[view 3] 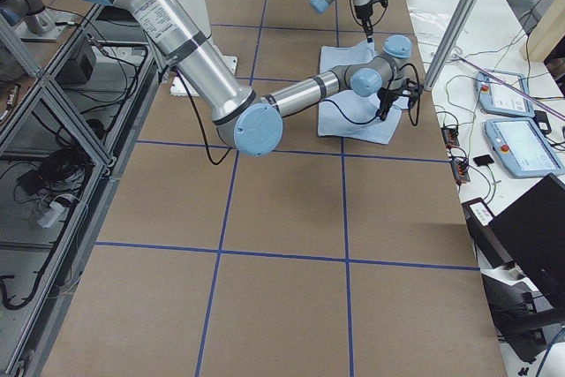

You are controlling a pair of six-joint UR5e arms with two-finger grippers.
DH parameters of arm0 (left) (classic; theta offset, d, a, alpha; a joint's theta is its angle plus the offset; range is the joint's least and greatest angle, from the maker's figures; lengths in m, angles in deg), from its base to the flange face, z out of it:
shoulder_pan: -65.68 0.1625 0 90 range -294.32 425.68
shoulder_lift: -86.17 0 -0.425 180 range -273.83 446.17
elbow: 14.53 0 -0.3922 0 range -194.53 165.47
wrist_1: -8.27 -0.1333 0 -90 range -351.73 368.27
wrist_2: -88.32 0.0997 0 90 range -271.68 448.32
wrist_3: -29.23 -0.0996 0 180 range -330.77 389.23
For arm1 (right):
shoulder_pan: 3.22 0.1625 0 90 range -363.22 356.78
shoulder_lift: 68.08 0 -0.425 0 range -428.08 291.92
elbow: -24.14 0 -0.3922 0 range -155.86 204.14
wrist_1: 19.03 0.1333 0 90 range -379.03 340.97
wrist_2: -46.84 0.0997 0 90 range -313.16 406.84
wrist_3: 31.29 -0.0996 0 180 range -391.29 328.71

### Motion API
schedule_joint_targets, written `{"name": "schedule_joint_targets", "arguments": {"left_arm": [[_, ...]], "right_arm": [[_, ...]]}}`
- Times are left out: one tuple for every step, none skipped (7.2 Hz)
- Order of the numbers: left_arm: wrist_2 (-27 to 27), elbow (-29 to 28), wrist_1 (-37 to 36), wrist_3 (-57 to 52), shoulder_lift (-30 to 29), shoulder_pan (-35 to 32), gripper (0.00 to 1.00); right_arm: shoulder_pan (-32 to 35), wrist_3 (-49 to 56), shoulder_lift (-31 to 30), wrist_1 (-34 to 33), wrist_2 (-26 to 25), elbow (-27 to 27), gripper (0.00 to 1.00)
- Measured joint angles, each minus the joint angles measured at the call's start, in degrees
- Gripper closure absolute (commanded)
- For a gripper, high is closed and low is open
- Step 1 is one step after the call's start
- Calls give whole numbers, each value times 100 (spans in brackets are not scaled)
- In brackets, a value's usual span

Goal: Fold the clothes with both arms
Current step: 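Lay the hem down beside the collar and open both grippers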

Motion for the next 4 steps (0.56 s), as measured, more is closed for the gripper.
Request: {"name": "schedule_joint_targets", "arguments": {"left_arm": [[6, -122, 12, 0, -80, 1, 100], [12, -250, 40, -3, -153, 1, 100], [15, -320, 72, -7, -192, 2, 100], [16, -348, 88, -8, -214, 2, 30]], "right_arm": [[16, 46, 2, 0, 6, -39, 100], [21, 67, 6, 0, 8, -63, 100], [22, 72, 13, 0, 10, -86, 100], [17, 74, 23, 2, 12, -99, 69]]}}
